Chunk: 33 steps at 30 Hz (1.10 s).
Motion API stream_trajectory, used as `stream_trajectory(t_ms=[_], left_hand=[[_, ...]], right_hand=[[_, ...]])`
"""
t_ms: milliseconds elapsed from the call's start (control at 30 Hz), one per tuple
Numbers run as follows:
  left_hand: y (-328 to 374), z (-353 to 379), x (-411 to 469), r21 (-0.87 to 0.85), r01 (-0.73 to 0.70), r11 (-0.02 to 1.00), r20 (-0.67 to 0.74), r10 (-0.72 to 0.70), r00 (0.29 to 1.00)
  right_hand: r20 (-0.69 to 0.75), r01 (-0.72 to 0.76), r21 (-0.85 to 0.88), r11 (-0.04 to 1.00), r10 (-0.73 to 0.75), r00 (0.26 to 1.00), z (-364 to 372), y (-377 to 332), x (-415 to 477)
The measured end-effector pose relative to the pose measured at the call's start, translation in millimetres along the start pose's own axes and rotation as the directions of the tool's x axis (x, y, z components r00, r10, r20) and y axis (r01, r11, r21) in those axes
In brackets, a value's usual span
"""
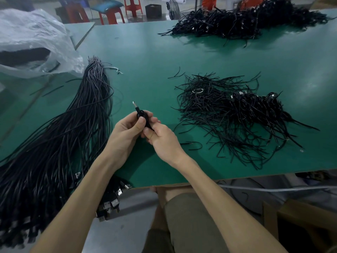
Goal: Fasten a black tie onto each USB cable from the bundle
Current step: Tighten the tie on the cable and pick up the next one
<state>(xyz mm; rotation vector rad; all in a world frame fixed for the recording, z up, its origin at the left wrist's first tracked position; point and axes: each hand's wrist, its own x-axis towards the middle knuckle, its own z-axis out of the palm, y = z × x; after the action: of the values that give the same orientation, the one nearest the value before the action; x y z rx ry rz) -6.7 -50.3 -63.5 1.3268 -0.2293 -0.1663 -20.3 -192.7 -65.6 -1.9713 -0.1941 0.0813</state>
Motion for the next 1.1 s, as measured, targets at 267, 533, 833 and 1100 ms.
stream_trajectory(t_ms=[267,533,833,1100], left_hand=[[0,1,-1,-0.034,0.021,0.999,-0.048,-0.023,0.999],[0,8,-2,-0.087,0.035,0.996,-0.117,-0.046,0.992],[2,11,-3,0.123,0.004,0.992,-0.186,0.020,0.982],[-1,16,-1,0.369,-0.043,0.928,-0.229,0.136,0.964]], right_hand=[[-0.008,0.005,-0.179,0.984,-0.006,1.000,5,2,1],[-0.047,0.074,-0.317,0.945,-0.093,0.995,10,-1,-3],[-0.078,0.114,-0.438,0.892,-0.164,0.983,10,-11,-13],[-0.071,0.165,-0.549,0.819,-0.242,0.968,14,-14,-16]])
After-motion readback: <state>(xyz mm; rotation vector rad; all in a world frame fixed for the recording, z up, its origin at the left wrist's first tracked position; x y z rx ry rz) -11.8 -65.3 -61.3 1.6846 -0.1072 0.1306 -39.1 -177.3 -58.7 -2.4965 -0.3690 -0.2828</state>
